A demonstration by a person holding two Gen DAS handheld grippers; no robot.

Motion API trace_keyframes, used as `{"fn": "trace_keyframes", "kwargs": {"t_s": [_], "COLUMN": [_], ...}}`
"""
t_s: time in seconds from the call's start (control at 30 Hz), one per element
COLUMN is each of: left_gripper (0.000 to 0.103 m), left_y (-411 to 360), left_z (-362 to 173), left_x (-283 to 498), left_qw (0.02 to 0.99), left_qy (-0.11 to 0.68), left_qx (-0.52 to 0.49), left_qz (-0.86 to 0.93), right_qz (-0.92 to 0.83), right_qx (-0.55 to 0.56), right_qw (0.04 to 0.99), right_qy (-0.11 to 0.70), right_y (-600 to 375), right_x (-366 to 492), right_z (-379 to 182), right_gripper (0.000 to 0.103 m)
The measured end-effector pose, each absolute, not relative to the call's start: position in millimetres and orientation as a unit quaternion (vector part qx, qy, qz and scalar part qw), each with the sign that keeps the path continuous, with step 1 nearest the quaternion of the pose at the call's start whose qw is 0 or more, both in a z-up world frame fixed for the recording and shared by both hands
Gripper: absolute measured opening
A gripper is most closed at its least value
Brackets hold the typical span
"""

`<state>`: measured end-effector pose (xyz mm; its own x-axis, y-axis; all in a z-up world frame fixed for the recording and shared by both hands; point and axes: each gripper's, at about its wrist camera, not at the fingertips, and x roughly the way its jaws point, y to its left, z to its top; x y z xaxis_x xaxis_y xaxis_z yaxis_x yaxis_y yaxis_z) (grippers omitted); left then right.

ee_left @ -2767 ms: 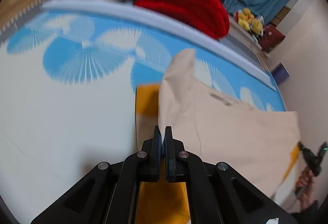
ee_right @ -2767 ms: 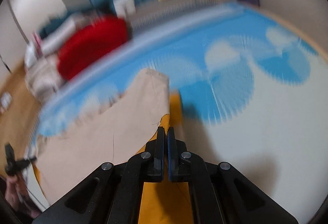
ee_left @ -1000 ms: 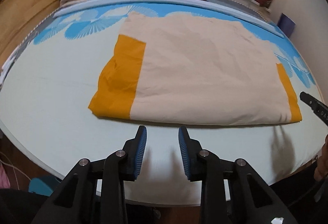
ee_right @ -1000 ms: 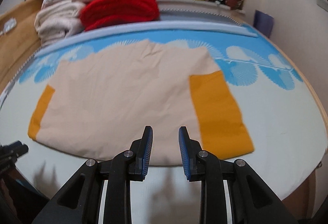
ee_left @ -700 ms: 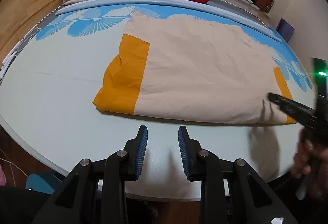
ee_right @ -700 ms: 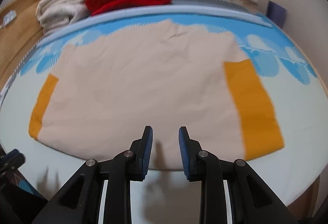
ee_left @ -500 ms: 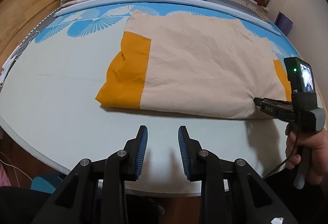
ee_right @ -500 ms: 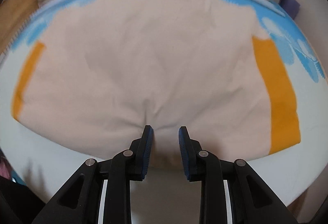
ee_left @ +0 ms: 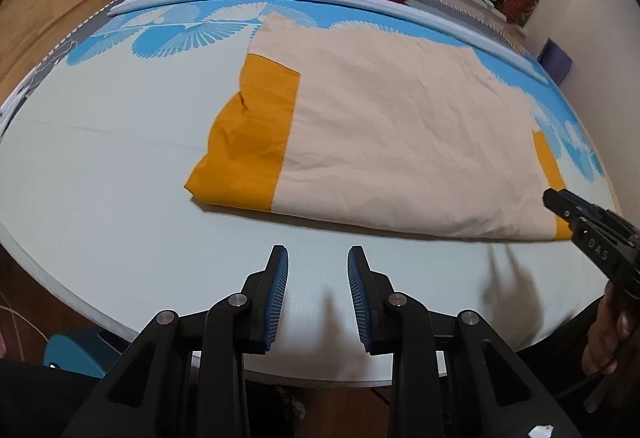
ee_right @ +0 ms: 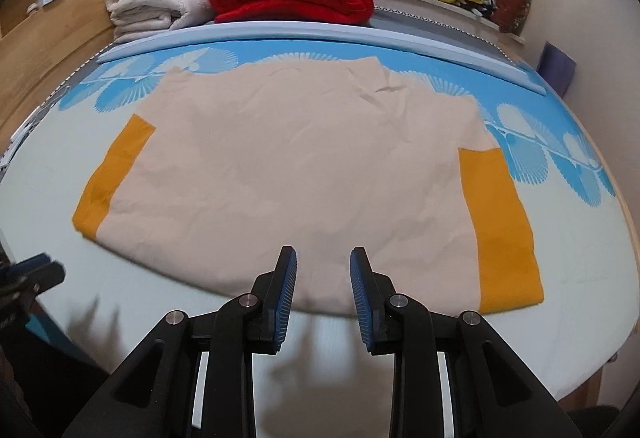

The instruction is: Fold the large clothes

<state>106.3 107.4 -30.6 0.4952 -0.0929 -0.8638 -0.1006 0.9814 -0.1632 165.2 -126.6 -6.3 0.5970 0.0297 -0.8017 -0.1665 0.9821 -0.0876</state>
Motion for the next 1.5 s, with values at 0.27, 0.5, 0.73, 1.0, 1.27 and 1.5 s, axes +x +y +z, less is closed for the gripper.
{"fn": "trace_keyframes", "kwargs": {"t_s": [0.27, 0.5, 0.73, 1.0, 1.27, 1.5], "left_gripper": [0.027, 0.024, 0.024, 0.050, 0.050, 0.052], "left_y": [101.3, 108.1, 140.5, 182.7, 201.4, 197.1], "left_z": [-36.1, -44.2, -74.6, -104.3, -130.6, -133.6], "left_x": [107.8, 110.4, 122.0, 141.3, 156.0, 185.2], "left_qw": [0.854, 0.845, 0.795, 0.750, 0.725, 0.735], "left_qy": [0.509, 0.517, 0.536, 0.520, 0.500, 0.464], "left_qx": [-0.106, -0.139, -0.281, -0.408, -0.473, -0.493], "left_qz": [0.003, -0.006, -0.024, 0.002, 0.022, 0.036], "right_qz": [0.035, 0.034, 0.019, 0.045, 0.036, 0.033], "right_qx": [-0.058, -0.064, -0.014, -0.008, -0.027, -0.011], "right_qw": [0.885, 0.901, 0.899, 0.888, 0.848, 0.844], "right_qy": [0.460, 0.429, 0.437, 0.458, 0.528, 0.535], "right_y": [-158.4, -165.1, -176.9, -154.9, -132.9, -134.8], "right_x": [161.1, 152.5, 162.5, 192.3, 232.4, 238.6], "right_z": [-12.6, -1.6, -3.7, -24.8, -88.5, -88.8], "right_gripper": [0.029, 0.029, 0.029, 0.029, 0.034, 0.035]}}
